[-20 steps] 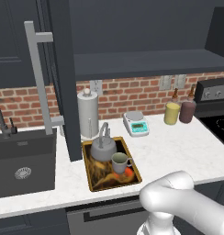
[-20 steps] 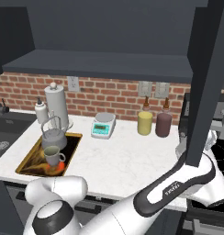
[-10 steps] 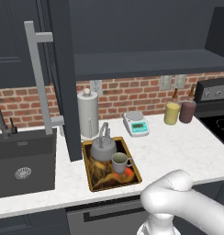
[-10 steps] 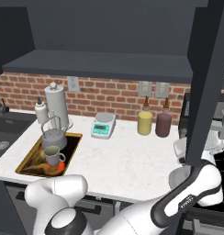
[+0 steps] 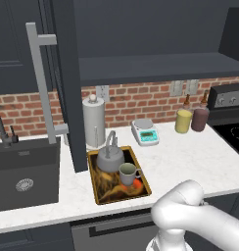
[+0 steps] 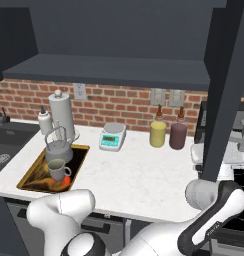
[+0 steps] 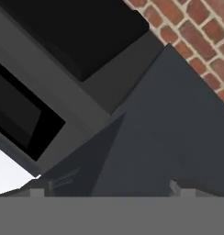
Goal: Pick the kettle from the counter and place it on the tray. Then pick the mug from the cabinet and place it on the tray. Then close the cabinet doors.
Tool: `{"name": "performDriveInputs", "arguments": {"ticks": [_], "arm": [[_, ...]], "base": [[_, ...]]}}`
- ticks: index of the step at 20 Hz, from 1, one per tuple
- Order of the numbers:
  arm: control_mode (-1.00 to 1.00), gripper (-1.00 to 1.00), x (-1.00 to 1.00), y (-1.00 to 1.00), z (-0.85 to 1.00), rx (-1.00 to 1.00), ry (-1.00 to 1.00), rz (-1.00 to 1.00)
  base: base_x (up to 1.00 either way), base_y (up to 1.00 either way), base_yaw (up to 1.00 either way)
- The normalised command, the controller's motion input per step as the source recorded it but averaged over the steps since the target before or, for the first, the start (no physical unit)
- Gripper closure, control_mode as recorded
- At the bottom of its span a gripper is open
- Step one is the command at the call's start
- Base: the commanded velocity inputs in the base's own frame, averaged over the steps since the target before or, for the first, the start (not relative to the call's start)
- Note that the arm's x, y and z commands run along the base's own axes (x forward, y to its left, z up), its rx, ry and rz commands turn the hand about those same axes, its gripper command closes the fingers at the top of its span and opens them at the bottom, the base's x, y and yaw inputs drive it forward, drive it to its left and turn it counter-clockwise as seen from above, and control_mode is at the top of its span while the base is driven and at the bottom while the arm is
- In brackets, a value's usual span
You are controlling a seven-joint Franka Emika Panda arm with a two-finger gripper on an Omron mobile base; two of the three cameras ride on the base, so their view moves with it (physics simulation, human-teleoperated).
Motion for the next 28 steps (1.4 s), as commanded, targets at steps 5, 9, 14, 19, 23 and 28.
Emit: {"name": "performDriveInputs", "arguments": {"ticks": [5, 9, 14, 19, 23, 28], "arm": [[-1.00, -1.00, 0.00, -0.33, 0.51, 0.08, 0.00, 0.00], [-1.00, -1.00, 0.00, -0.50, 0.17, 0.10, 0.00, 0.00], [-1.00, -1.00, -0.14, -0.21, 0.17, 0.05, -0.13, 0.00], [-1.00, -1.00, -0.39, 0.14, 0.28, 0.00, -0.21, 0.00], [-1.00, -1.00, -0.38, 0.54, 0.38, -0.02, -0.19, 0.00], [-1.00, -1.00, -0.22, 0.67, 0.56, -0.05, -0.10, 0.00]], "base": [[0.00, 0.00, 0.00], [0.00, 0.00, 0.00], [0.00, 0.00, 0.00], [0.00, 0.00, 0.00], [0.00, 0.00, 0.00], [0.00, 0.00, 0.00]]}}
